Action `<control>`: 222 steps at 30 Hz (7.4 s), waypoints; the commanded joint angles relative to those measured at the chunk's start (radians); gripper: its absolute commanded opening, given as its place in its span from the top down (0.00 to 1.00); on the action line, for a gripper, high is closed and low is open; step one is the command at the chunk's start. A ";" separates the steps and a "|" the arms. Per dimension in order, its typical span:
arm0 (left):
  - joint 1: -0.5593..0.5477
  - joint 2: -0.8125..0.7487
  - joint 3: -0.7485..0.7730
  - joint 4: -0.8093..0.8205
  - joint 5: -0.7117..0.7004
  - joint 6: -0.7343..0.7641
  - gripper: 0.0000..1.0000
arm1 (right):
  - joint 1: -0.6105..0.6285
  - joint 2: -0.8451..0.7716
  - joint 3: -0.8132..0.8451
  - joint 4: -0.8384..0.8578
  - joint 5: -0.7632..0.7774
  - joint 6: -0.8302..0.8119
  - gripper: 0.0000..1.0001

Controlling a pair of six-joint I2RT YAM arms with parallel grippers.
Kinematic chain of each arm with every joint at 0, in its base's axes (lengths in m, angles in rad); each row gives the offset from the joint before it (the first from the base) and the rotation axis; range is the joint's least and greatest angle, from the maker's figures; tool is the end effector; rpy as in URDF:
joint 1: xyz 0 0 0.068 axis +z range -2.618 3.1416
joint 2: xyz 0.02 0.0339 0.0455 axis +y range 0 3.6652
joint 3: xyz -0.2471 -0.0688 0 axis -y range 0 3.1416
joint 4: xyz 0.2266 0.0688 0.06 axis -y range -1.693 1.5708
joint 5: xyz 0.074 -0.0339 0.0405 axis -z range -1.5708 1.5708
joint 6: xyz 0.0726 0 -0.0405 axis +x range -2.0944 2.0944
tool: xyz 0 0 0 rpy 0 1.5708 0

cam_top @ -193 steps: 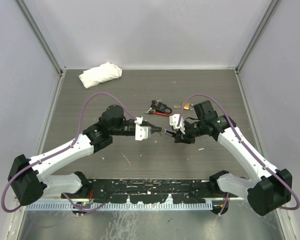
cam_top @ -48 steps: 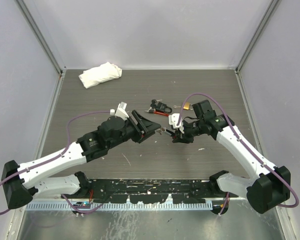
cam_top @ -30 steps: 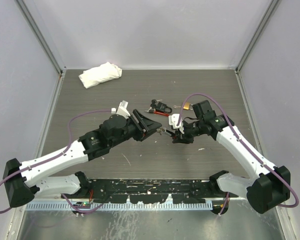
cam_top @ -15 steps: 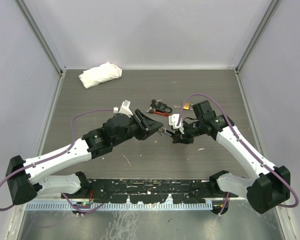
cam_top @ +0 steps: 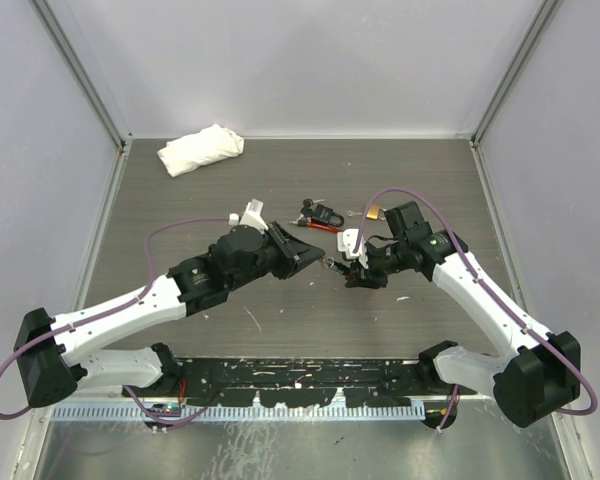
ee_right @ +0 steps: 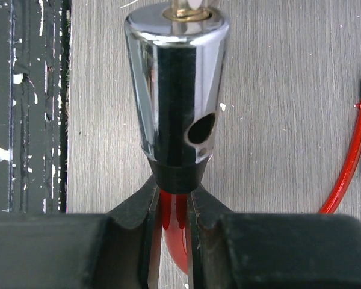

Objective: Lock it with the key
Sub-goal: Adjust the key in the lock.

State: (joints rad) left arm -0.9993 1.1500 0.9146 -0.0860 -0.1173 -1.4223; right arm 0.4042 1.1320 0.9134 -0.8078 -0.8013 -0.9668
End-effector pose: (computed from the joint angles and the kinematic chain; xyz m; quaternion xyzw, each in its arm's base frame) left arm 0.1651 -0.2410 0.2984 -0.2035 0.7845 -0.5297 0.2502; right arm 0.1760 0.1320 0.2401 -0.6426 0.6202 0.2922 0.3421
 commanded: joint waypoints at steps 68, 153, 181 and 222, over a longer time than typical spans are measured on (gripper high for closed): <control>0.012 -0.232 -0.155 0.205 0.092 0.623 0.36 | 0.000 -0.012 0.009 0.045 -0.041 -0.017 0.99; 0.033 -0.071 -0.180 0.493 0.338 1.378 0.48 | 0.001 -0.017 0.004 0.039 -0.050 -0.019 0.99; 0.096 -0.033 -0.131 0.497 0.422 1.339 0.64 | 0.002 -0.014 0.002 0.036 -0.051 -0.023 0.99; 0.105 -0.251 -0.623 0.917 0.300 1.040 0.36 | 0.002 0.060 0.133 0.258 -0.235 0.324 0.99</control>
State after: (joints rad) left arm -0.8906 0.9276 0.3172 0.7151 0.2081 -0.5217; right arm 0.4049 1.1877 0.9512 -0.7235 -0.9512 -0.8021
